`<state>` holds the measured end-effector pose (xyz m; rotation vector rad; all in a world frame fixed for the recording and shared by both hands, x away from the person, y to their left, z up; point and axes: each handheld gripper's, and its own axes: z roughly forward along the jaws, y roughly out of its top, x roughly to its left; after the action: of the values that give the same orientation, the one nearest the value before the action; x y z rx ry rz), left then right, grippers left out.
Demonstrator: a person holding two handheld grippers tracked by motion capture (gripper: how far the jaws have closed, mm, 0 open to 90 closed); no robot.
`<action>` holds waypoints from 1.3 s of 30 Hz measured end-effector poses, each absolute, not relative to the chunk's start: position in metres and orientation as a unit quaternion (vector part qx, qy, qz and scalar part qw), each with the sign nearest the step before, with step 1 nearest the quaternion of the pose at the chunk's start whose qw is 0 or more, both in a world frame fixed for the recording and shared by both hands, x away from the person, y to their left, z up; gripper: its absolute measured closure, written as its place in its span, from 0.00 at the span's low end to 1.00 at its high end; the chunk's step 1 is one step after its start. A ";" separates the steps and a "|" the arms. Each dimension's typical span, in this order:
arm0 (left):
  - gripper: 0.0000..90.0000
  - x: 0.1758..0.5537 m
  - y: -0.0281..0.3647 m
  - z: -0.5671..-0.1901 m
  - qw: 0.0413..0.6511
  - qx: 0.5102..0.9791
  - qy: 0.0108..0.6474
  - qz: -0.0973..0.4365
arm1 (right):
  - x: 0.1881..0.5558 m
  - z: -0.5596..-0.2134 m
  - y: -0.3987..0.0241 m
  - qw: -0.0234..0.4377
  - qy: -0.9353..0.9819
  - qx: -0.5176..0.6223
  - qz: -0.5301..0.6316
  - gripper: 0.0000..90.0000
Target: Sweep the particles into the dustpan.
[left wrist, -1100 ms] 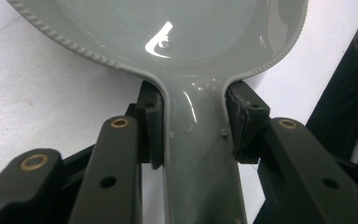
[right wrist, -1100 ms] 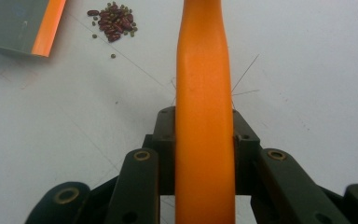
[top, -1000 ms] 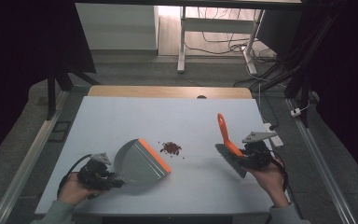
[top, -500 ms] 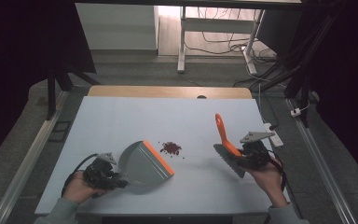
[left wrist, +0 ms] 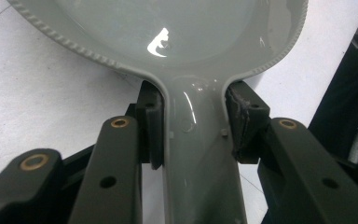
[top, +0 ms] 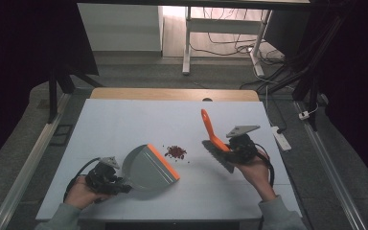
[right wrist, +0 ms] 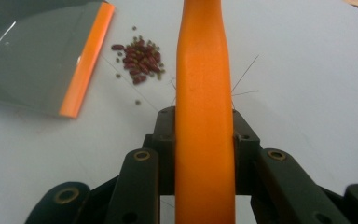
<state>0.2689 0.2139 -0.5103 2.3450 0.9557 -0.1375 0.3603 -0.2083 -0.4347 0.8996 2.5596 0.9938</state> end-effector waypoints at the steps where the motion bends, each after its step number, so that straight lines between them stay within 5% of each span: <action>1: 0.68 0.269 0.214 -0.511 0.298 0.883 0.360 -0.052 | 0.360 -0.435 -0.208 0.126 0.879 0.309 0.341 0.79; 39: 0.68 0.269 0.212 -0.510 0.306 0.881 0.357 -0.055 | 0.431 -0.462 -0.117 0.117 0.893 0.313 0.303 0.79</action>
<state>0.2689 0.2123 -0.5097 2.3307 0.9460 -0.1458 0.4306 -0.1169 -0.4619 0.9164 2.6128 0.8867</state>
